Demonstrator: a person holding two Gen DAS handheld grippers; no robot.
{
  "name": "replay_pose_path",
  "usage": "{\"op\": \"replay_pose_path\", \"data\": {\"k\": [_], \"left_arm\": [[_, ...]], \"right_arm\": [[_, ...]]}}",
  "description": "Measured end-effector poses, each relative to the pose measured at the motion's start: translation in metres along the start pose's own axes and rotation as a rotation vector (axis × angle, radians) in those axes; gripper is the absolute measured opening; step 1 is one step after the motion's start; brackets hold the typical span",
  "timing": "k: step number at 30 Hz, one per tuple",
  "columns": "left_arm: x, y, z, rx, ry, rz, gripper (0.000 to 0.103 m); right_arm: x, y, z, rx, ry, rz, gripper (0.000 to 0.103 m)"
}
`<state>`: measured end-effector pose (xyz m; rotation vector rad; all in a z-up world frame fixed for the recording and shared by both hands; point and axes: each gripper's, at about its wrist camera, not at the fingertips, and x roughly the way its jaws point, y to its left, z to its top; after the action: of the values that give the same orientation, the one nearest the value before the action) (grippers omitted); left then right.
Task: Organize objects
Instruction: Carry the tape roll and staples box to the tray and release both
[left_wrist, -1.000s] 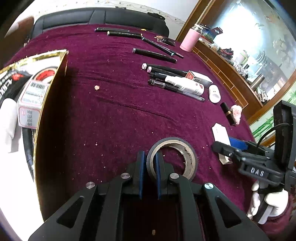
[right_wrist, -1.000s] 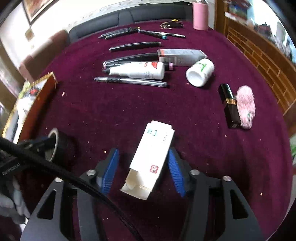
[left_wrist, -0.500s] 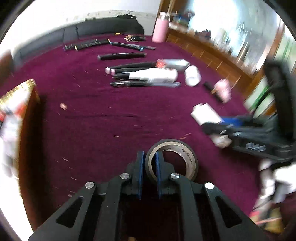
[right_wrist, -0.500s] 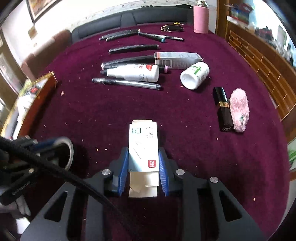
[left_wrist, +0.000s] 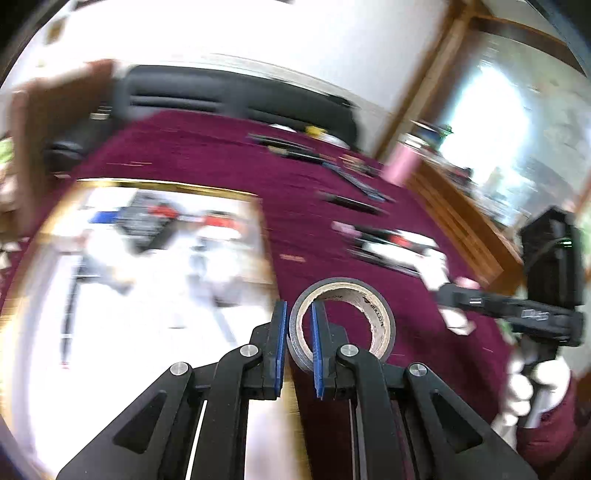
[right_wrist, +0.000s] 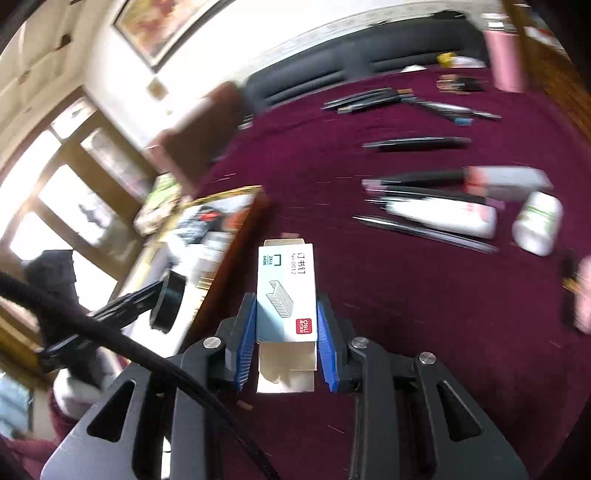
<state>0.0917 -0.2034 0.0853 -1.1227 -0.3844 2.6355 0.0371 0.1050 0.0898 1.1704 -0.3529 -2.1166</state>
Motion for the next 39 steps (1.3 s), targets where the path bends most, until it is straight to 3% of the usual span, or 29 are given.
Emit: {"op": "replay_pose_path", "data": {"k": [5,11,15,21,27,32,34,38,39], "left_arm": [[-0.011,0.077,-0.004,-0.132,0.009,0.142,0.009],[-0.012,0.125,-0.004,-0.199,0.014,0.212,0.009],[-0.010,0.154,0.011,-0.213,0.031,0.284,0.009],[0.014,0.165,0.016,-0.178,0.075,0.307,0.009],[0.001,0.165,0.010,-0.209,0.021,0.265,0.015],[-0.016,0.162,0.008,-0.277,-0.075,0.195,0.040],[-0.022,0.157,0.009,-0.284,-0.117,0.187,0.041],[-0.029,0.145,0.010,-0.315,-0.203,0.132,0.046],[-0.028,0.140,0.011,-0.316,-0.214,0.117,0.047]], "right_arm": [[0.068,0.055,0.015,-0.064,0.122,0.115,0.029],[0.143,0.113,0.009,-0.118,0.268,0.189,0.029],[0.185,0.136,0.009,-0.144,0.324,0.171,0.029],[0.223,0.148,0.003,-0.177,0.348,0.060,0.030],[0.214,0.141,0.005,-0.147,0.310,0.045,0.033],[0.188,0.138,0.012,-0.121,0.253,0.073,0.037],[0.171,0.135,0.015,-0.116,0.222,0.085,0.037],[0.123,0.133,0.028,-0.128,0.069,0.086,0.037],[0.099,0.135,0.027,-0.153,-0.027,0.052,0.037]]}}
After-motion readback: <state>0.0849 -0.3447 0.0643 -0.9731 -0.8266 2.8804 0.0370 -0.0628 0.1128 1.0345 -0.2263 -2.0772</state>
